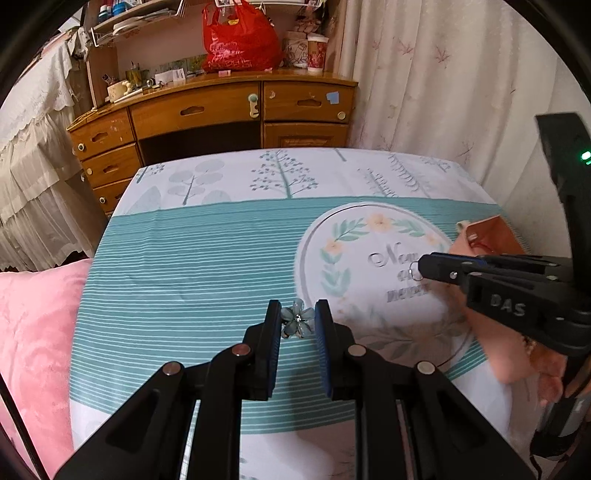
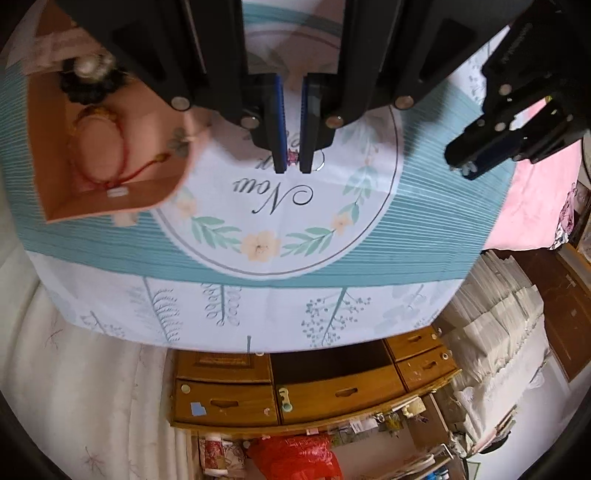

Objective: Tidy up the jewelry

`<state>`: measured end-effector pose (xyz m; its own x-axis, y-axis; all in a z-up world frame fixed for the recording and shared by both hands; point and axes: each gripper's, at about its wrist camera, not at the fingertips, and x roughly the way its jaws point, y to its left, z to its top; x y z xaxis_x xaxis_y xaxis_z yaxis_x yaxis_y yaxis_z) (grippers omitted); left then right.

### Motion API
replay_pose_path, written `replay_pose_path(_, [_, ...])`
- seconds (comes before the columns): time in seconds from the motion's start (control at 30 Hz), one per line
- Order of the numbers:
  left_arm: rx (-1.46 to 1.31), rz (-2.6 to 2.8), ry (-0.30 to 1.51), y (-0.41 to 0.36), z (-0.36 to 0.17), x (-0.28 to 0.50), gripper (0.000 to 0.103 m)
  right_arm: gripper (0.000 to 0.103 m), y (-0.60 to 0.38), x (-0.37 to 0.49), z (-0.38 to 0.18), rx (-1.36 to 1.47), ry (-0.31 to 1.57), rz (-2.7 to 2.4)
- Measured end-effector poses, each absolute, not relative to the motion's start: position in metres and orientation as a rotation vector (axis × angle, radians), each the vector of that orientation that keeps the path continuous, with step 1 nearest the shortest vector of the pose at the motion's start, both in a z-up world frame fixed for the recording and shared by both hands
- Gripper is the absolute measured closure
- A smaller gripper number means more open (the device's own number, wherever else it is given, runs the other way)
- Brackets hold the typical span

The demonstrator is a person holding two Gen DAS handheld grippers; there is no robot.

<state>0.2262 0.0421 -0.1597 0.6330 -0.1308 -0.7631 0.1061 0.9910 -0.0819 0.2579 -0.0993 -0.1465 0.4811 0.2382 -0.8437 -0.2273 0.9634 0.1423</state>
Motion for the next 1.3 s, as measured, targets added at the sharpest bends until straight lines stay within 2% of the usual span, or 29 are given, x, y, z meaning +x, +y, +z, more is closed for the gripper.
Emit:
replay_pose_path(0.37, [-0.032,-0.187,0.832,-0.036,-0.14,0.207,0.087,0.097,-0.168,0.211,-0.09,-0.006,0.925,0.329])
replay_pose_path(0.8, [0.002,-0.378,0.807,-0.13,-0.126,0.183,0.087,0.096,-0.247,0.159,-0.093,0.035,0.935,0.27])
replay_pose_path(0.83, [0.004,-0.382,0.81,-0.133,-0.127,0.182,0.081,0.096,-0.251,0.157,-0.095,0.041,0.935,0.264])
replay_pose_path(0.87, [0.015,-0.381,0.813,-0.136,-0.126,0.179,0.058,0.096,-0.256,0.155,-0.096,0.05,0.935,0.263])
replay_pose_path(0.9, [0.036,-0.359,0.808,-0.139,-0.125,0.175,0.041,0.096,-0.258,0.155,-0.098,0.057,0.944,0.275])
replay_pose_path(0.93, [0.055,-0.317,0.792,-0.138,-0.124,0.17,0.02,0.096,-0.259,0.153,-0.099,0.058,0.945,0.282])
replay_pose_path(0.97, [0.07,-0.275,0.77,-0.136,-0.122,0.166,0.013,0.095,-0.26,0.15,-0.1,0.053,0.938,0.268])
replay_pose_path(1.1, [0.034,-0.25,0.824,-0.116,-0.124,0.158,0.013,0.093,-0.269,0.136,-0.108,0.09,0.956,0.222])
replay_pose_path(1.13, [0.015,-0.241,0.848,-0.109,-0.127,0.156,0.012,0.09,-0.271,0.132,-0.111,0.102,0.968,0.218])
replay_pose_path(1.2, [-0.027,-0.213,0.918,-0.093,-0.135,0.15,0.006,0.077,-0.27,0.121,-0.119,0.115,1.007,0.209])
replay_pose_path(1.23, [-0.041,-0.198,0.958,-0.087,-0.14,0.146,0.006,0.067,-0.269,0.117,-0.123,0.112,1.024,0.201])
replay_pose_path(1.3, [-0.062,-0.174,1.062,-0.074,-0.151,0.134,0.006,0.055,-0.266,0.1,-0.131,0.105,1.08,0.173])
